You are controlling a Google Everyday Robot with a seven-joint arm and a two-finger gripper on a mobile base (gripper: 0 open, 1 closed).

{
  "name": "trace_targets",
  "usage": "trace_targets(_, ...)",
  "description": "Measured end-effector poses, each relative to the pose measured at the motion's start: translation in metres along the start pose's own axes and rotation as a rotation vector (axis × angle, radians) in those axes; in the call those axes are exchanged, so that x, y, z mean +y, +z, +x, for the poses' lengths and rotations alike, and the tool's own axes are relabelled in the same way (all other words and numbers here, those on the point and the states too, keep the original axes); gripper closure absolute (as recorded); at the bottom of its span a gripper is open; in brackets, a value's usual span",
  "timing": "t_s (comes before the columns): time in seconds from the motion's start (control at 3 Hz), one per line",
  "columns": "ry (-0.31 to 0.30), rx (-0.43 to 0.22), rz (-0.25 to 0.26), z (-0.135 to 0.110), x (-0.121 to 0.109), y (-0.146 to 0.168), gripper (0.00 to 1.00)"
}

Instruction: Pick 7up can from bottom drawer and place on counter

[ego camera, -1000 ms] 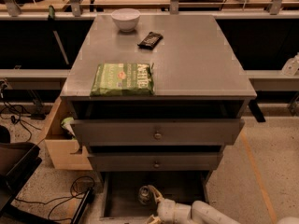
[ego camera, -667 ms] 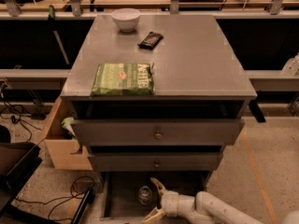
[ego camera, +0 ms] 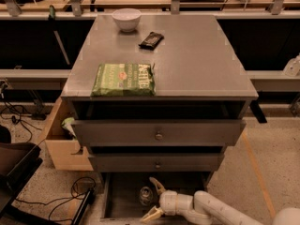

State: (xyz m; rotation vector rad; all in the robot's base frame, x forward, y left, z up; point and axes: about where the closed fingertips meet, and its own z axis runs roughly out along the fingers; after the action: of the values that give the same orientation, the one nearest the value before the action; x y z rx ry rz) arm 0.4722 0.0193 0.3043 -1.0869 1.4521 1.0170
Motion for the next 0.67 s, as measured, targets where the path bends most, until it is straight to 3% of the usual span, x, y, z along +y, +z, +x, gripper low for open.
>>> trace_targets(0.67,-0.025,-0.003,-0.020,0.031,-0.032,0.017,0.00)
